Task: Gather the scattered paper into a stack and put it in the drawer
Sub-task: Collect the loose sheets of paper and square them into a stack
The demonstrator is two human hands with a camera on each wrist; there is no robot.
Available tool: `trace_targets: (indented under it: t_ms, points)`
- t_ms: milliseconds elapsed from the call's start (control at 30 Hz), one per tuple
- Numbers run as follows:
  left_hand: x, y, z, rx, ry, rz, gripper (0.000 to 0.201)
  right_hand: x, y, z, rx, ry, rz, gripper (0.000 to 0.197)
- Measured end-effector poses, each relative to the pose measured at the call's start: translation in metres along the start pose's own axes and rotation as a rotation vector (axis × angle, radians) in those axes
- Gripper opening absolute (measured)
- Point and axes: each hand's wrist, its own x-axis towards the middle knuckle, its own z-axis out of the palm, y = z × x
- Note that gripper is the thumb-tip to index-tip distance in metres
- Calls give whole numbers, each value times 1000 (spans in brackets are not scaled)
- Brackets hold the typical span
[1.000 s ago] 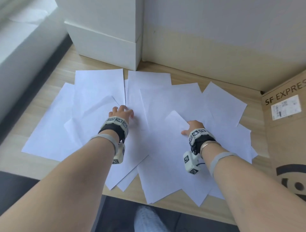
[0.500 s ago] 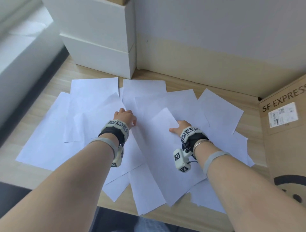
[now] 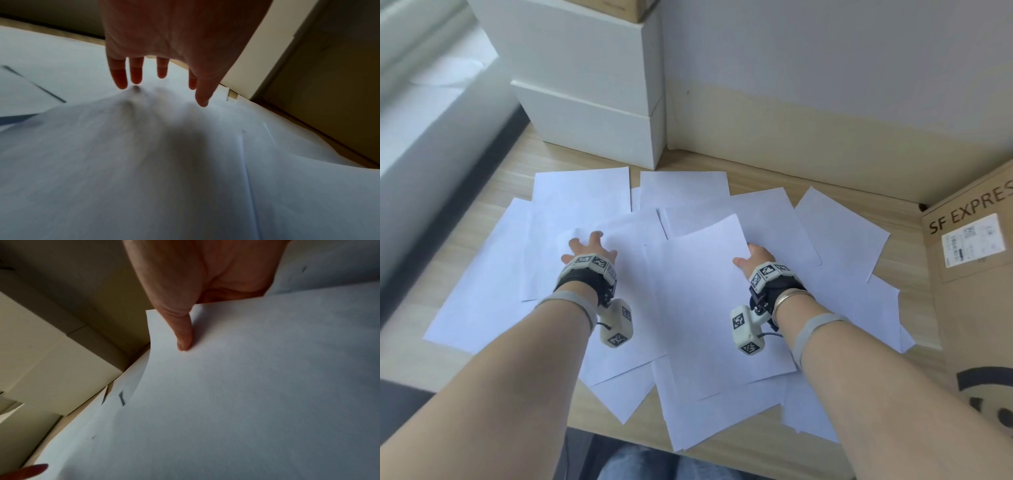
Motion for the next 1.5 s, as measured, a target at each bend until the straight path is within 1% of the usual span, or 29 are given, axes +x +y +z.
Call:
trace_targets:
  t_ms: [67, 167, 267, 367, 467, 533, 600, 633, 700, 800, 900, 967, 1067, 1133, 1200, 1233, 1300, 1400, 1500]
  points:
    - [3, -5, 0, -49, -16, -73, 54, 1, -12, 10, -11, -6, -19, 36]
    - [6, -11, -1, -101, -4, -155, 58, 5, -28, 25, 4, -12, -40, 31]
    - [11, -15, -5, -189, 12, -192, 61, 11, -46, 38, 41, 6, -59, 30]
    - [15, -13, -13, -363, 22, -159, 69, 16, -62, 51, 91, 34, -60, 30]
    - [17, -13, -21, -498, -27, -112, 73, 19, -75, 64, 147, 36, -48, 33]
    - [19, -15, -24, -531, -83, -79, 72, 22, -82, 69, 149, 37, -41, 35]
    - [20, -17, -26, -535, -163, -51, 63, 26, -88, 69, 118, 26, -54, 36]
    - [21, -16, -26, -551, -194, -36, 55, 28, -90, 67, 88, 20, -68, 34]
    - [23, -14, -27, -595, -189, 4, 42, 37, -94, 59, 18, 36, -96, 29]
    - [29, -11, -26, -606, -125, 50, 38, 58, -92, 36, -107, 98, -105, 24]
    - [36, -9, -24, -606, -103, 95, 34, 80, -88, 11, -404, 29, -110, 38]
    - [41, -8, -22, -602, -101, 101, 34, 92, -86, -2, -577, 0, -115, 49]
    - [46, -7, -19, -581, -100, 110, 32, 106, -86, -12, -733, 1, -180, 68]
    - [48, -5, -19, -590, -88, 114, 31, 110, -86, -15, -820, -18, -185, 82]
    - [49, -4, -18, -611, -85, 125, 31, 112, -85, -14, -871, -40, -177, 86]
    - [49, -4, -18, -620, -85, 131, 32, 112, -85, -13, -877, -41, -177, 83]
    - [50, -3, -17, -638, -79, 139, 30, 111, -83, -11, -846, -50, -184, 70]
    - [48, 0, -16, -686, -90, 156, 24, 105, -80, -5, -820, -88, -187, 50]
    - [44, 4, -15, -683, -118, 176, 16, 94, -79, 4, -769, -145, -148, 33]
